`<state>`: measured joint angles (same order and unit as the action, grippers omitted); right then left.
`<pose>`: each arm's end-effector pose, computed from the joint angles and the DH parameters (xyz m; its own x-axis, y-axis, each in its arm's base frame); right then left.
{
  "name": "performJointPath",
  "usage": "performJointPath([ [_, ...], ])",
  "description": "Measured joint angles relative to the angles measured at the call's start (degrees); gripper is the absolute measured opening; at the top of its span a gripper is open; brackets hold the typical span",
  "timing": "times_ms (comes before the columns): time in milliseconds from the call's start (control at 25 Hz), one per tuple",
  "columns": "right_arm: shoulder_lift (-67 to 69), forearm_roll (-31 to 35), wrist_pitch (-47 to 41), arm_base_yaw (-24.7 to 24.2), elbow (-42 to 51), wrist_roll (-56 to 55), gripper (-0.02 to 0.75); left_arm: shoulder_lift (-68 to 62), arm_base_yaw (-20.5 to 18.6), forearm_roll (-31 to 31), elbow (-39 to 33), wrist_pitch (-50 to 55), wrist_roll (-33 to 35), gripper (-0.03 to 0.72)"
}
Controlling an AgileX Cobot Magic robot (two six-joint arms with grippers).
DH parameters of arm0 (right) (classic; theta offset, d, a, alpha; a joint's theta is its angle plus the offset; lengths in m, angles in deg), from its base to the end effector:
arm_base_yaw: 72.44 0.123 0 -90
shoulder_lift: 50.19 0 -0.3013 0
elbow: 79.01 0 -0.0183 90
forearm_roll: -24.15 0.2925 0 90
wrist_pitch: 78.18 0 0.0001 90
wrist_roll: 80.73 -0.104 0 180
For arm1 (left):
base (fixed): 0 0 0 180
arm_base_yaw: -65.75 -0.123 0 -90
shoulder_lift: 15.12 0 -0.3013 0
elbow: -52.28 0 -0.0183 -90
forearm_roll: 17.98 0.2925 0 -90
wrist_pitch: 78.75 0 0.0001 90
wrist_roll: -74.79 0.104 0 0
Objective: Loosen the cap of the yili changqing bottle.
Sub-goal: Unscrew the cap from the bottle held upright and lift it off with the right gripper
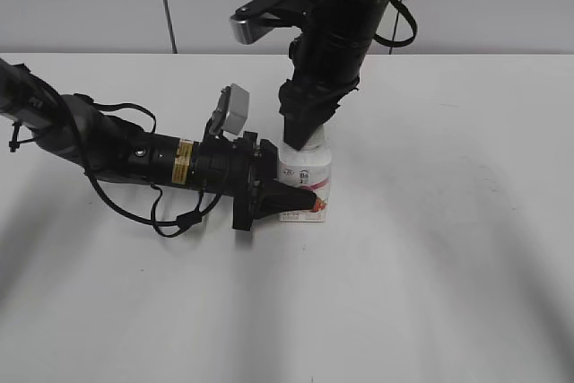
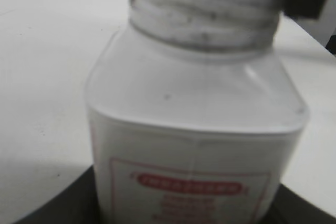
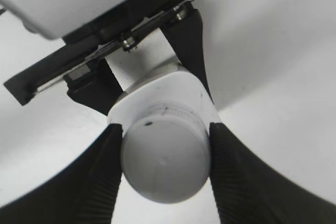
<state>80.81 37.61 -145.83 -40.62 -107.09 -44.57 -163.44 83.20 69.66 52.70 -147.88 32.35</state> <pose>0.4168 0.2850 0.2028 -0.4364 -0.8620 -0.2579 -0.8992 0.4275 0.0925 0.4006 -0.2277 0.0138 -0.1336 0.2882 -0.9482 0.9887 -0.0271 -0.1476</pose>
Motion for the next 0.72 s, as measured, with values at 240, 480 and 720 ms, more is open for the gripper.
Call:
performJointPath([
  [240,0.0,0.08,-0.05,0.0,-0.12,15.62,0.397,0.0,0.0,0.0,0.0,0.06,0.0,0.379],
  [480,0.0,0.08,-0.17,0.0,-0.19,25.21,0.396,0.0,0.0,0.0,0.0,0.06,0.0,0.379],
  [720,0.0,0.15,-0.24,0.0,-0.19,32.32,0.396,0.0,0.0,0.05,0.0,0.06,0.0,0.379],
])
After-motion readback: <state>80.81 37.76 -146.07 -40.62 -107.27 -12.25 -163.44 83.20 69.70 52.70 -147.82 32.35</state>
